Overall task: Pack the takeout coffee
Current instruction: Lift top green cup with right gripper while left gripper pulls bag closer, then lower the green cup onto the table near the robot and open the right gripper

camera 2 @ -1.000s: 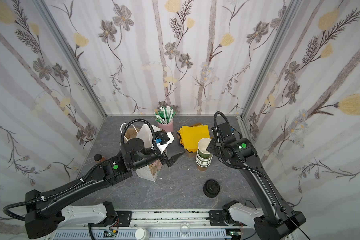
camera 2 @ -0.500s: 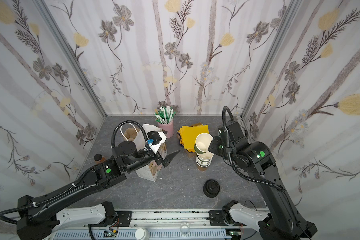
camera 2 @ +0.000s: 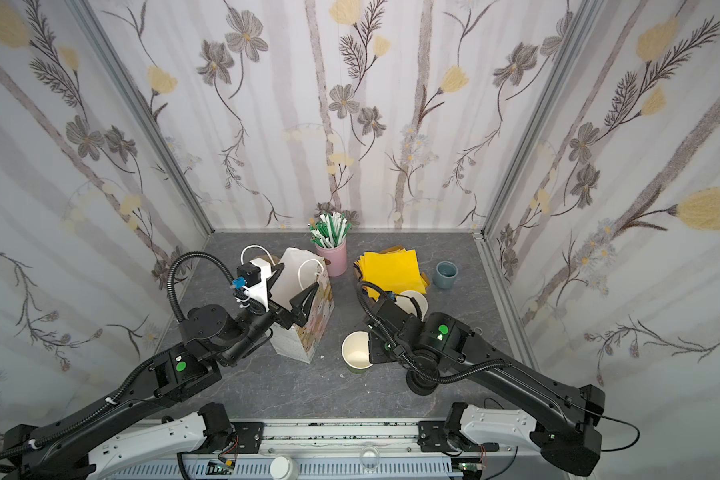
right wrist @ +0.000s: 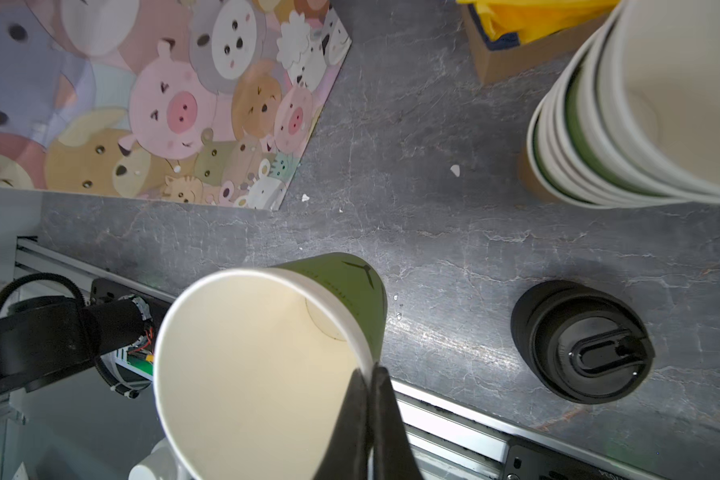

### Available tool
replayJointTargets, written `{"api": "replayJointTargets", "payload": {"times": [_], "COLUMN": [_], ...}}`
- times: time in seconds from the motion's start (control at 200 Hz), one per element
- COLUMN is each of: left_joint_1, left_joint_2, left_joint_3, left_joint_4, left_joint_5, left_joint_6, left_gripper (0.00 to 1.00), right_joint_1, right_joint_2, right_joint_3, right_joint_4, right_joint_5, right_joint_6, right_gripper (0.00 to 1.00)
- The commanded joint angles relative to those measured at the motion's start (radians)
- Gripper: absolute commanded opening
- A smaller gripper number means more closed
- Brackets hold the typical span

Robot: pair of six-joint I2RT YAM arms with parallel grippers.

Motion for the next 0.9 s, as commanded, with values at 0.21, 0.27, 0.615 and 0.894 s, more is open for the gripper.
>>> {"api": "replayJointTargets", "payload": {"times": [0.21, 0.27, 0.615, 0.894], "left_joint_1": [0.002, 0.003, 0.003, 0.003], "left_joint_2": [-0.044, -0.046, -0.041, -0.037], "left_joint_3": [-0.027, -0.028, -0.028, -0.027], "left_joint_4": [0.046, 0.046, 0.046, 0.046], "left_joint_5": [-0.092, -0.092, -0.087, -0.088], "left_joint_6": [-0.085, -0.083, -0.076, -0.072], "left_gripper": [1.00, 1.00, 1.00, 1.00], "right_joint_1": [0.043, 0.042, 0.042, 0.042], "right_joint_2": [0.096, 0.112, 0.179, 0.195], "right_joint_3": [-0.146, -0.161, -0.207, -0.223], "right_joint_4": [0.264, 0.286, 0.335, 0.336], "right_joint_5": [0.026, 0.026, 0.013, 0.008], "right_joint_6": [0.029, 0.024, -0.002, -0.003], "right_gripper": [0.00, 0.00, 0.00, 0.12]}}
